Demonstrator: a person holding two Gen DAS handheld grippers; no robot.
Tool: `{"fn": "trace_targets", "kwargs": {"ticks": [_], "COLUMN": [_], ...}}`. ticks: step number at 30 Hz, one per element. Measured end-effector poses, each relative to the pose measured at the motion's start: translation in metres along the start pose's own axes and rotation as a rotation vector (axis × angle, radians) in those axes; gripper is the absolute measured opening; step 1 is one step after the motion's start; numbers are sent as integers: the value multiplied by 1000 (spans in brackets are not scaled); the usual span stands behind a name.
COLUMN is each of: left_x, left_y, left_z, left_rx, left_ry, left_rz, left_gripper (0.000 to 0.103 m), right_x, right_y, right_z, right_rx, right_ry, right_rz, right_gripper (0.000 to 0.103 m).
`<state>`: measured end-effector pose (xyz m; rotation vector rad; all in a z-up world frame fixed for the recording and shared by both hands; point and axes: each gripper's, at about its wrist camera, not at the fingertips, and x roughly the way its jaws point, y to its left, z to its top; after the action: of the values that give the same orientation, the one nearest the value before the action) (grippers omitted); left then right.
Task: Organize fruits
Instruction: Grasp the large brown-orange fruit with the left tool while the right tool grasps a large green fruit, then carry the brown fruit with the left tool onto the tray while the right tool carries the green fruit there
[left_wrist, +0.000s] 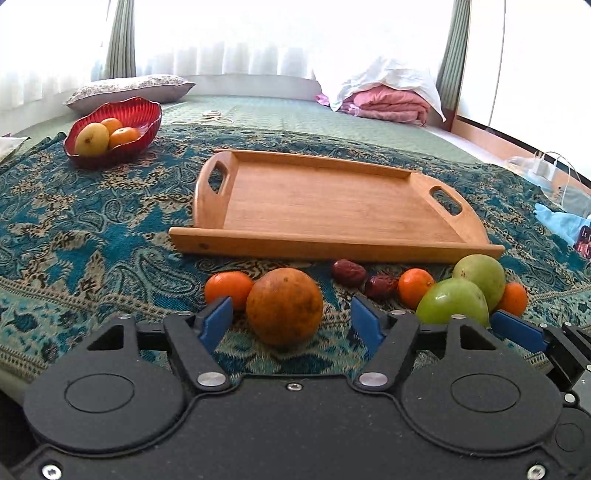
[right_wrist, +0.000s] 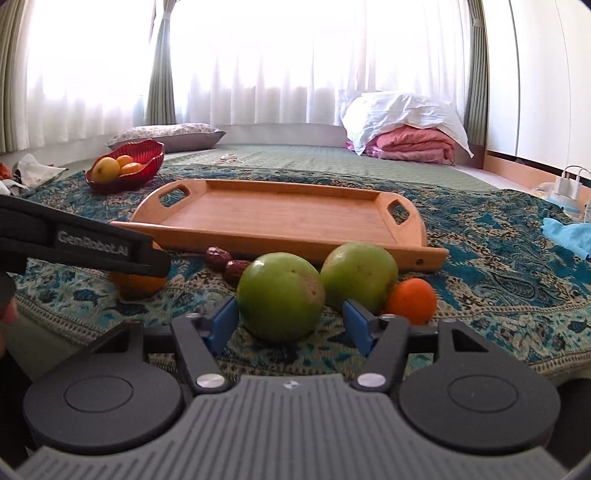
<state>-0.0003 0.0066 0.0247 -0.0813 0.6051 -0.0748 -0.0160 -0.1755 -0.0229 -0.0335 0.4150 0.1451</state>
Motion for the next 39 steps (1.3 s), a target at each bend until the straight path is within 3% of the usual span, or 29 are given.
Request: {"fn": "trace_targets", "kwargs": {"ticks": [5,9,15,22,26,31,39], "left_x": [9,14,27,32,26,11,-4], "left_y": [1,2,7,4,5,0,-4], "left_z": [-1,-3,-6,-9,-9,-3,30], "left_rx": [-6,5,-19,3,-18,29,58], "left_ry": [-7,-7,36,19,-5,-51,-131], "left_rz": [11,6,-3,13,16,27,15], "left_gripper": [48,48,48,48,46,46,46], "right_x": [5,12,21,29,27,12,2], "right_y": [4,8,7,6,5,1,-11], "right_z": [0,1,2,-2,-6,-2,32], "right_rx": [-14,-13,-7,1,-3,26,65], "right_ry": [-2,1,9,22,2,-48,-123], "right_rz": [14,19,25,31,39,45,48], "right_gripper": [68,63,62,61,59,59,59]}}
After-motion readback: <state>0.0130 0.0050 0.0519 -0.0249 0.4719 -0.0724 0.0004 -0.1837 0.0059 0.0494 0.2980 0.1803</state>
